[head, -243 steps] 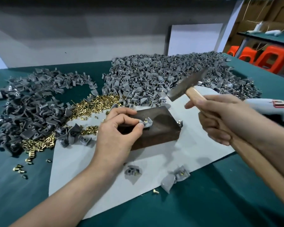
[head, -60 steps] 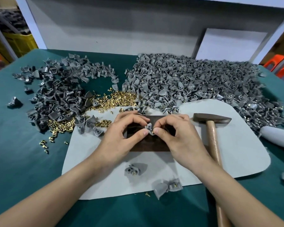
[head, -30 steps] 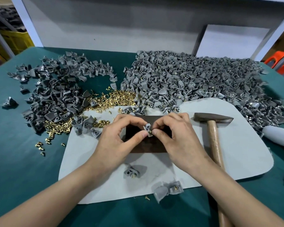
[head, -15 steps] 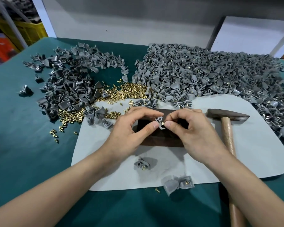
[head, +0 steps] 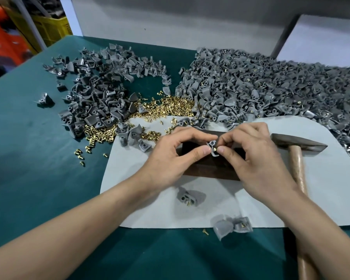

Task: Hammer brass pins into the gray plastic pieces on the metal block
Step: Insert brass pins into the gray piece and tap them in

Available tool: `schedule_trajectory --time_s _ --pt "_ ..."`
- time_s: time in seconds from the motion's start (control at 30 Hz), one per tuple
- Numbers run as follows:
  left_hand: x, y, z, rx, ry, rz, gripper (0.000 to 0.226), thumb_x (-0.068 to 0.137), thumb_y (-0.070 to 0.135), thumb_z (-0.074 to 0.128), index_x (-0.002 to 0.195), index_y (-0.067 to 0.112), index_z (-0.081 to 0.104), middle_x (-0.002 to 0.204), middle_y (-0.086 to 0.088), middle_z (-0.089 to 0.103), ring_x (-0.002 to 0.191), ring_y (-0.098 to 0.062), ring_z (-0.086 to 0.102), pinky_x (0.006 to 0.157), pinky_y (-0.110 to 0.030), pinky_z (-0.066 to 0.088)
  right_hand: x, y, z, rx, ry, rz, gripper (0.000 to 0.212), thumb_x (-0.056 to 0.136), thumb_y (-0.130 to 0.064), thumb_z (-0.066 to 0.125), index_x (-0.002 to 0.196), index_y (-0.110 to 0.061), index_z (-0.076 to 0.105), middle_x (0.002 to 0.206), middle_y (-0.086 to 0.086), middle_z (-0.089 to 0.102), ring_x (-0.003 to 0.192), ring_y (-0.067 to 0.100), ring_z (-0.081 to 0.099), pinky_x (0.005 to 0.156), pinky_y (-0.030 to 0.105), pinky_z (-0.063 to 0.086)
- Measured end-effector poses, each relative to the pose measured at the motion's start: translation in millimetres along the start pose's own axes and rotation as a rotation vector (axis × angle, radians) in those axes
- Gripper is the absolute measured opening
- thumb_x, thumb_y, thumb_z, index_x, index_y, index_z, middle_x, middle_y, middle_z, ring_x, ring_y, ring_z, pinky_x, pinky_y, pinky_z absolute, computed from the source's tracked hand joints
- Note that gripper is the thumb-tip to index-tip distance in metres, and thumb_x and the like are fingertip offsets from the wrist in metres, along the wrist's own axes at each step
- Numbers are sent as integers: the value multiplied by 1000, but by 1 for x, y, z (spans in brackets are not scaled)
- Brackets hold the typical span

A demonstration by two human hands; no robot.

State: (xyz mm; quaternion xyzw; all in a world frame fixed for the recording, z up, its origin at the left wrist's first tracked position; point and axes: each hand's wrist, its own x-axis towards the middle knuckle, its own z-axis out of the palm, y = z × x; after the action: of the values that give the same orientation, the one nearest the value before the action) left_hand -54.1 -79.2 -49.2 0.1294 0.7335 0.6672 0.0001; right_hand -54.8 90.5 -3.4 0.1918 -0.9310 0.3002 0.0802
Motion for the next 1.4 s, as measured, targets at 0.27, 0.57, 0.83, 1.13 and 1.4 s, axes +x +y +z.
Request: schedule_trajectory --time_s 0.27,0.57,0.83,1.13,1.4 --pt "1 1 -1 13 -7 14 20 83 30 71 100 40 71 100 11 66 98 -7 60 86 -31 44 2 6 -2 17 -6 -81 16 83 -10 68 80 -24 60 84 -13 52 96 9 34 89 17 28" --pt "3 0 -2 -44 -17 3 18 80 32 72 96 38 72 98 8 68 92 -5 61 79 -17 44 5 10 -1 190 -73 50 28 84 -15 67 73 -39 57 86 -15 58 100 9 40 80 2 26" --pt "3 0 -1 -68 -11 6 20 76 35 71 95 36 74 101 9 69 95 -5 59 79 -15 43 5 10 -2 189 -98 69 29 85 -15 66 72 -39 55 85 -15 57 100 9 39 80 4 27" --pt "5 -1 -1 -50 -8 32 21 73 42 71 94 40 74 101 12 68 102 -11 61 86 -25 43 3 9 -1 194 -77 64 29 84 -15 67 73 -39 56 85 -15 58 100 9 40 81 5 28" --pt "5 -2 0 -58 3 54 20 70 43 73 90 43 74 97 18 65 100 -6 60 86 -15 42 0 8 0 158 -17 -14 28 82 -14 68 75 -37 54 85 -16 57 98 10 41 87 27 31"
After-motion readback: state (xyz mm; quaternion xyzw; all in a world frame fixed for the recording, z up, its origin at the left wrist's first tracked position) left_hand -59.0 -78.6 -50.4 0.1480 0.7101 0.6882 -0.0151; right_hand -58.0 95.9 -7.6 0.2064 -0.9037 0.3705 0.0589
